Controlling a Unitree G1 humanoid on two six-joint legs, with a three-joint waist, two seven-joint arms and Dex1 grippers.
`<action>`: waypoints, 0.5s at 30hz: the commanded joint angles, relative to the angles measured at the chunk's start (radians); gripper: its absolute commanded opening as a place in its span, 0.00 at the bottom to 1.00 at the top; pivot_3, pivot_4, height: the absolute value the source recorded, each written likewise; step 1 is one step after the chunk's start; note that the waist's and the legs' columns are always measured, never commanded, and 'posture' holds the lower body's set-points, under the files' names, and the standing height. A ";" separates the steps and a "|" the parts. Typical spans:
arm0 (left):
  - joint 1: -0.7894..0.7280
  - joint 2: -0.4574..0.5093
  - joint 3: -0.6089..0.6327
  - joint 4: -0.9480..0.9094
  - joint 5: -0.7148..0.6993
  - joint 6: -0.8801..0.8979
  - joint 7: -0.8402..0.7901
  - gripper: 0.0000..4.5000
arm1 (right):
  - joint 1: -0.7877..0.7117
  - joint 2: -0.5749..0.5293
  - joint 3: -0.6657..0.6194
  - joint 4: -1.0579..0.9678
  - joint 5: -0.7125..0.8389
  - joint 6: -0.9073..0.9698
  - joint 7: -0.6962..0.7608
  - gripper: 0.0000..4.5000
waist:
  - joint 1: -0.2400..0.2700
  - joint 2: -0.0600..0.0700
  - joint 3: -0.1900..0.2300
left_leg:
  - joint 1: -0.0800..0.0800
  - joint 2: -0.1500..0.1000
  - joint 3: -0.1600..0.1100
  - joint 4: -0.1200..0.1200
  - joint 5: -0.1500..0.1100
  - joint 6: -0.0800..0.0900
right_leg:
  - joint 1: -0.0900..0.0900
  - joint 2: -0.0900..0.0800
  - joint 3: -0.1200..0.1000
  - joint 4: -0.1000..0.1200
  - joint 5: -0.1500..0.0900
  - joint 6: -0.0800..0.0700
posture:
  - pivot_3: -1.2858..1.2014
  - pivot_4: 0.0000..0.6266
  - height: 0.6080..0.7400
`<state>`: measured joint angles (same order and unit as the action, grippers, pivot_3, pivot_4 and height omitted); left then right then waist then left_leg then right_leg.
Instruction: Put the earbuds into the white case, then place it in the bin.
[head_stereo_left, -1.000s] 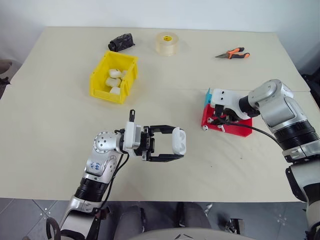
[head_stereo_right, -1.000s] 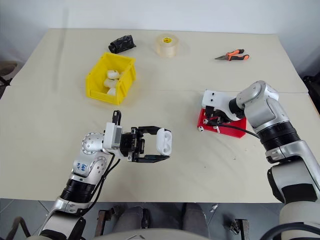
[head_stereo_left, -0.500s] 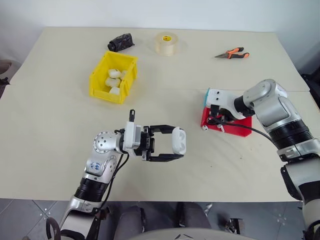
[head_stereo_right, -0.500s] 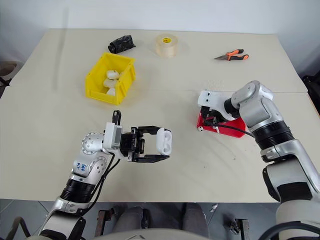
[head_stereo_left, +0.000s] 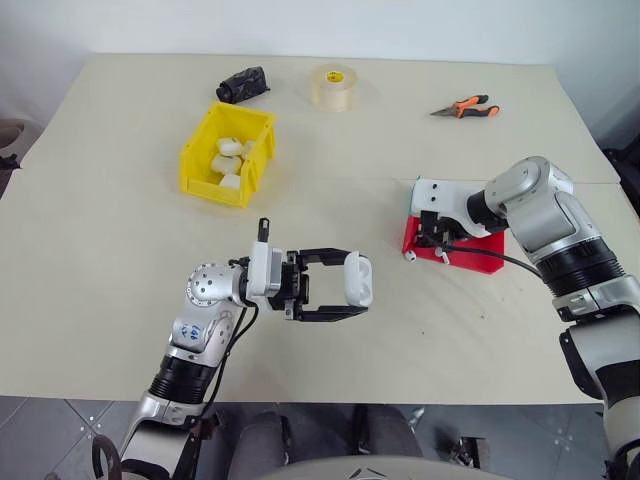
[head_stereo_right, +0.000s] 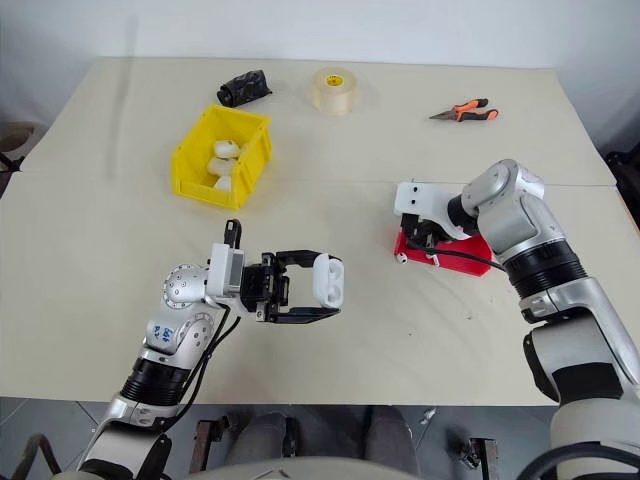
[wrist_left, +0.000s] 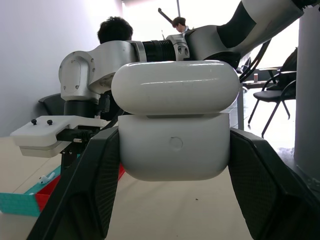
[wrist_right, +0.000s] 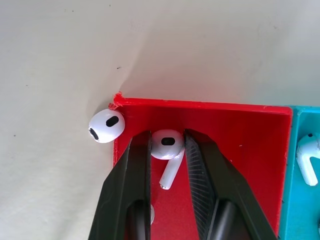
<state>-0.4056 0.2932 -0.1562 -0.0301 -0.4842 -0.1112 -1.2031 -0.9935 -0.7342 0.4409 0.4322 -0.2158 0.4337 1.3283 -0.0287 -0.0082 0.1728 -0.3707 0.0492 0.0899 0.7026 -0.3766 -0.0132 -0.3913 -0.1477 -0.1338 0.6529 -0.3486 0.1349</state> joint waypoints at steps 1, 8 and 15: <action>0.004 0.001 0.004 -0.043 -0.004 -0.010 0.005 0.62 | -0.012 -0.007 -0.007 -0.002 -0.014 -0.005 0.007 0.22 | 0.000 0.000 0.000 | 0.000 0.000 0.000 0.000 0.000 0.000 | 0.000 0.000 0.000 0.000 0.000 0.000 | 0.52 0.24 1.00; 0.008 0.003 0.005 -0.046 -0.006 -0.009 0.004 0.62 | -0.010 -0.009 -0.030 -0.015 0.002 0.003 -0.001 0.22 | 0.000 0.000 0.000 | 0.000 0.000 0.000 0.000 0.000 0.000 | 0.000 0.000 0.000 0.000 0.000 0.000 | 0.52 0.24 1.00; 0.000 0.019 0.023 -0.035 -0.027 -0.002 -0.017 0.62 | 0.053 -0.100 -0.227 -0.180 0.194 0.001 0.074 0.22 | 0.003 0.000 0.000 | 0.000 0.000 0.000 0.000 0.000 0.000 | 0.000 0.000 0.000 0.000 0.000 0.000 | 0.52 0.24 1.00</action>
<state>-0.4048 0.3094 -0.1515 -0.0324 -0.4860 -0.1091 -1.2118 -0.9556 -0.8020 0.2996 0.3258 -0.1042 0.4462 1.3666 -0.0257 -0.0079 0.1730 -0.3712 0.0491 0.0896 0.7025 -0.3766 -0.0132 -0.3913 -0.1477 -0.1339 0.6526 -0.3485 0.1349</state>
